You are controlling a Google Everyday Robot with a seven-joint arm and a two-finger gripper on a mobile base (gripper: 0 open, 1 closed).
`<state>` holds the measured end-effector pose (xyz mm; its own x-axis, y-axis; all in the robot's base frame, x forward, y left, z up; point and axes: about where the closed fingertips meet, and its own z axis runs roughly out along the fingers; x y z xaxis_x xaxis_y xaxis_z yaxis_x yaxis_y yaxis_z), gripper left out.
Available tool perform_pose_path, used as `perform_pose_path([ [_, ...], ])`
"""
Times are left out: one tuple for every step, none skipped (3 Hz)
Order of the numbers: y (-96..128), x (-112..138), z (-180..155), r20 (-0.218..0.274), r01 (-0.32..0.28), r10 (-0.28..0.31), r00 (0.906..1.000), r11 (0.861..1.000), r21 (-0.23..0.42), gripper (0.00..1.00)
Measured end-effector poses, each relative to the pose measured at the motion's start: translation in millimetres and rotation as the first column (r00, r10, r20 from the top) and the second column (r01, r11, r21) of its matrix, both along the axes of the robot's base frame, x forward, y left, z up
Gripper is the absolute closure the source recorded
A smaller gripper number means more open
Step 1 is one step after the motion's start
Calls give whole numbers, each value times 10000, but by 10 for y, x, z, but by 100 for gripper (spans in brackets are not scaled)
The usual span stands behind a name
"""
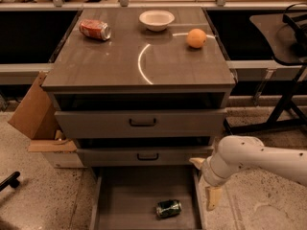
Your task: Pick green can from bottom drawer and place on counter
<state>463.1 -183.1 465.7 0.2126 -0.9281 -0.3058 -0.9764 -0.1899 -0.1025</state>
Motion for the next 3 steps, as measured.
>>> perform_pose_path([
  [157,-40,-374,-223,189,-172,9996,9968,774,0],
  [159,-39,-378,-223,176,-159,9996,9967,791,0],
  [191,-29,-443,-220,-20,44,9997,9943,1067,0],
])
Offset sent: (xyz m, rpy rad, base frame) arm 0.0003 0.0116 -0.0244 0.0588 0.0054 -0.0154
